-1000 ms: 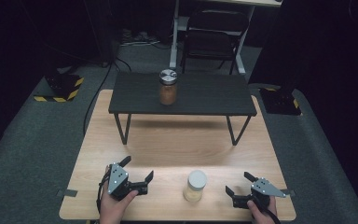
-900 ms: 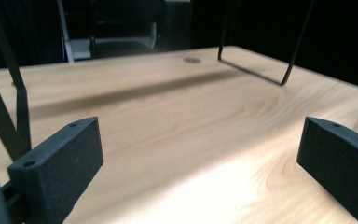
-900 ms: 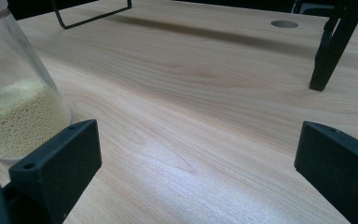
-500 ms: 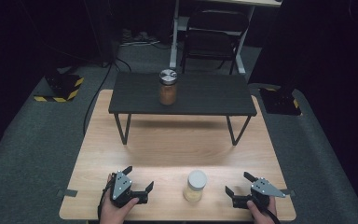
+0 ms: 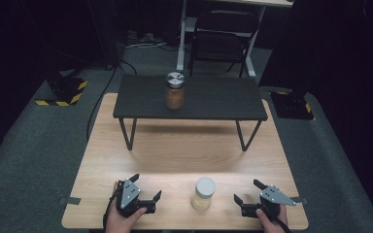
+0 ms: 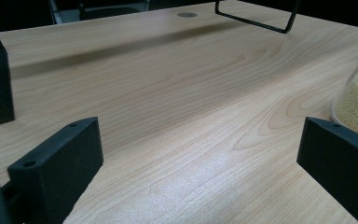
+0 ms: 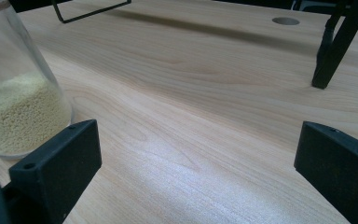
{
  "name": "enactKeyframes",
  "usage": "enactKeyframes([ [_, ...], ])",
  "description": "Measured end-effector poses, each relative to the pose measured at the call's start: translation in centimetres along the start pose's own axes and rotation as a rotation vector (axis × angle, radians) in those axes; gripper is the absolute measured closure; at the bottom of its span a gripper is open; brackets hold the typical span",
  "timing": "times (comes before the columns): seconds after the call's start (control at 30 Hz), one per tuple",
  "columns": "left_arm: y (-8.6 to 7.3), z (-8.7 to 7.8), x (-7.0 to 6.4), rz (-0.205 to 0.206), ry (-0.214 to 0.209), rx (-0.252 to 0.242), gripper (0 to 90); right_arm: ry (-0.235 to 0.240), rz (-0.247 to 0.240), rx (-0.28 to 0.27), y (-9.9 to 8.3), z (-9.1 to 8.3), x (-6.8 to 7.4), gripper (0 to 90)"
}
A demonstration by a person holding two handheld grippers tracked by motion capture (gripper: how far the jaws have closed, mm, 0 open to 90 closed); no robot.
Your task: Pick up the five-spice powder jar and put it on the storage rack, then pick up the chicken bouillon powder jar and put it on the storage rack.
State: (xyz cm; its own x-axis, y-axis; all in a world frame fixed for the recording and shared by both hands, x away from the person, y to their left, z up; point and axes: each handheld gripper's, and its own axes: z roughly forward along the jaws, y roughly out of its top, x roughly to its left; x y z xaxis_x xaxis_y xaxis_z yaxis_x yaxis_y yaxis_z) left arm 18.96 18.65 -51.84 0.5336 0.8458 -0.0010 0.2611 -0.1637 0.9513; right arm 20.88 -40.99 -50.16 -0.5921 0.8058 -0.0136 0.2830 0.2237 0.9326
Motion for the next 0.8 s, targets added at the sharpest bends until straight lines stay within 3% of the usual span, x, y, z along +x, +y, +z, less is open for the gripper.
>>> enactKeyframes([
  [0.8,0.24,0.11,0.31,0.005,-0.026,0.015,0.4,0.004,0.011,-0.002,-0.07,-0.07,-0.04,0.1],
])
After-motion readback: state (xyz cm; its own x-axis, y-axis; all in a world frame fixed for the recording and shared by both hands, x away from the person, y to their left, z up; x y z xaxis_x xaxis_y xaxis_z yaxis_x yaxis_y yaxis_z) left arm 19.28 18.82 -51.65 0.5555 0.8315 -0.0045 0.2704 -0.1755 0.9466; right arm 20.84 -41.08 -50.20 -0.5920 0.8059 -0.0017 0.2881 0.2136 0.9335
